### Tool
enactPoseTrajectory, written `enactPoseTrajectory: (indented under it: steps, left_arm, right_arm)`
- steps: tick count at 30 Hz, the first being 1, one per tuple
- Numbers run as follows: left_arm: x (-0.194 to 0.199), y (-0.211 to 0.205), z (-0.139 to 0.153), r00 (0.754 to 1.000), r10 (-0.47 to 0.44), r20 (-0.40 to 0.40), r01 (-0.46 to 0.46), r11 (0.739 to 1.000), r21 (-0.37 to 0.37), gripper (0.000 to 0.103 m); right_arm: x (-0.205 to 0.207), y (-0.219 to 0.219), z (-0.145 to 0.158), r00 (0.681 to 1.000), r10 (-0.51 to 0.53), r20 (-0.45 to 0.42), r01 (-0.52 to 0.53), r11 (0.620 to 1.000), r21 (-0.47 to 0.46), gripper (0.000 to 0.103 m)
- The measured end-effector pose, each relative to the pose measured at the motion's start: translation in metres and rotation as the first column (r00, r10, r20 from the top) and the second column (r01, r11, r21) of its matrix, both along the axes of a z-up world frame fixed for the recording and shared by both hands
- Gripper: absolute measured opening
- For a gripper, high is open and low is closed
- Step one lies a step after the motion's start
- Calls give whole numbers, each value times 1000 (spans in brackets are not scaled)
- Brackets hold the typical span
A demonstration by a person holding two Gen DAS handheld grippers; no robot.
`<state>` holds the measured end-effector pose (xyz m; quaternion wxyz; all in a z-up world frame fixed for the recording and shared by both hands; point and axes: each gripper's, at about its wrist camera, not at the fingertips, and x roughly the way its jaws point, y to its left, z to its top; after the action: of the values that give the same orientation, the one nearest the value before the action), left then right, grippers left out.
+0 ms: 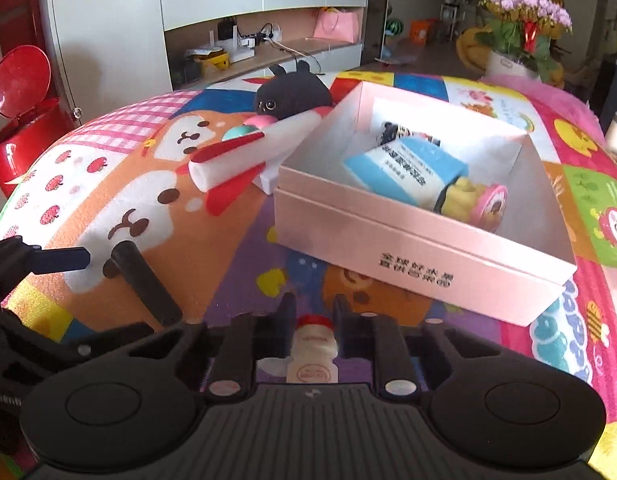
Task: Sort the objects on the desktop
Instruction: 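Lift the white bottle with the right gripper while the left grasps the black foam tube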
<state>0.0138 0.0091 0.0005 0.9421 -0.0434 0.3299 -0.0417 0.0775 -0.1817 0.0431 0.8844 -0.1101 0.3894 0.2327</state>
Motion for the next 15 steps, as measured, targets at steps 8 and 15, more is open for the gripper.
enactPoseTrajectory:
  steps: [8, 15]
  left_arm:
    - [-3, 1, 0, 1000, 8, 3, -8, 1000, 2, 103]
    - [-1, -1, 0, 1000, 11, -3, -11, 1000, 15, 103]
  right_arm:
    - [-31, -19, 14, 989, -17, 145, 12, 999, 36, 18]
    - [-62, -35, 7, 970, -32, 241, 25, 999, 32, 19]
